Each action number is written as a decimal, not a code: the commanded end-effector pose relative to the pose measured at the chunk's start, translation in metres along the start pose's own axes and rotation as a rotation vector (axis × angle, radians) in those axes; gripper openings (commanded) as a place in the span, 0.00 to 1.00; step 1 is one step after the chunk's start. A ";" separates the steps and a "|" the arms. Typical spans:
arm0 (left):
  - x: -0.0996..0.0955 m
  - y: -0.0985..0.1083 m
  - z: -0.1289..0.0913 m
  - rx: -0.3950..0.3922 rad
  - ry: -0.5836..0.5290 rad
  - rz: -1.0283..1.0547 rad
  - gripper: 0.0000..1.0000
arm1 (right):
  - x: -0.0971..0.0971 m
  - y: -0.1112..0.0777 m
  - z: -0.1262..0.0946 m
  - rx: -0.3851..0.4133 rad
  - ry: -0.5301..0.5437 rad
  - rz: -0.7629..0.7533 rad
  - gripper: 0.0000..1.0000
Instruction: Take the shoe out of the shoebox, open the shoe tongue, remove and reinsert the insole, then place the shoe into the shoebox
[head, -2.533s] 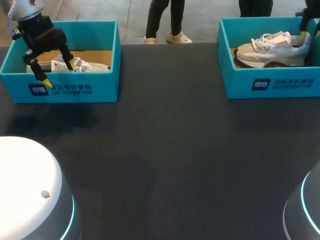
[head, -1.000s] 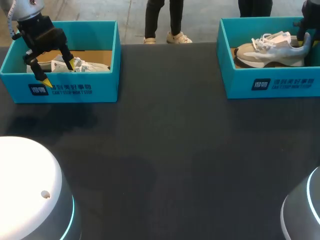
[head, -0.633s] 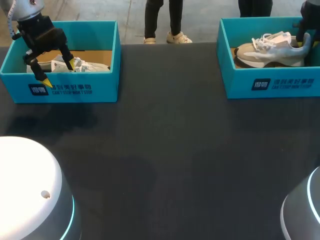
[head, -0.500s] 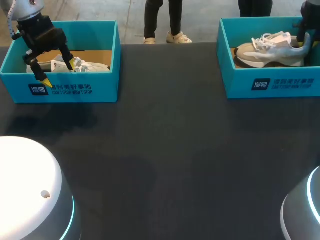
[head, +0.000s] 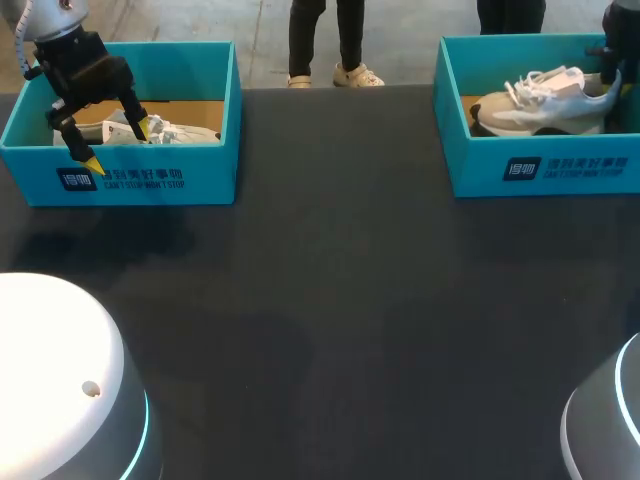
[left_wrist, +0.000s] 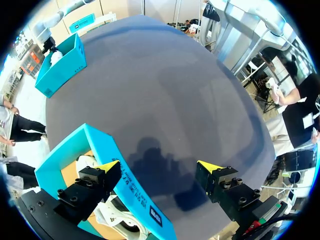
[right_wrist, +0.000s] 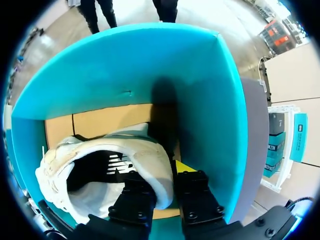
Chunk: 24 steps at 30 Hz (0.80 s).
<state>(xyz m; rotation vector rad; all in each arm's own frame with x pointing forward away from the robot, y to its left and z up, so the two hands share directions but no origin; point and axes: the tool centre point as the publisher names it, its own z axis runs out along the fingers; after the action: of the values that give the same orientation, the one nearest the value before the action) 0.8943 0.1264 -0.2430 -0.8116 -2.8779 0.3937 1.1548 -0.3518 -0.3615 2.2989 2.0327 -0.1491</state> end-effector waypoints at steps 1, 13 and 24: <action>0.001 0.000 0.000 -0.002 -0.003 0.001 1.00 | 0.000 -0.003 -0.001 0.035 0.007 0.011 0.00; 0.001 0.000 0.000 -0.002 -0.003 0.001 1.00 | -0.005 -0.018 -0.031 0.001 -0.011 0.022 0.00; 0.001 0.000 0.000 -0.002 -0.003 0.001 1.00 | -0.010 -0.026 -0.069 -0.059 -0.046 0.017 0.00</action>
<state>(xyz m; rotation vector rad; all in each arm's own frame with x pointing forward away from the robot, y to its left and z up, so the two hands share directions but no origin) 0.8943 0.1264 -0.2430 -0.8117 -2.8780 0.3937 1.1465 -0.3555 -0.3068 2.2928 1.9881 -0.1797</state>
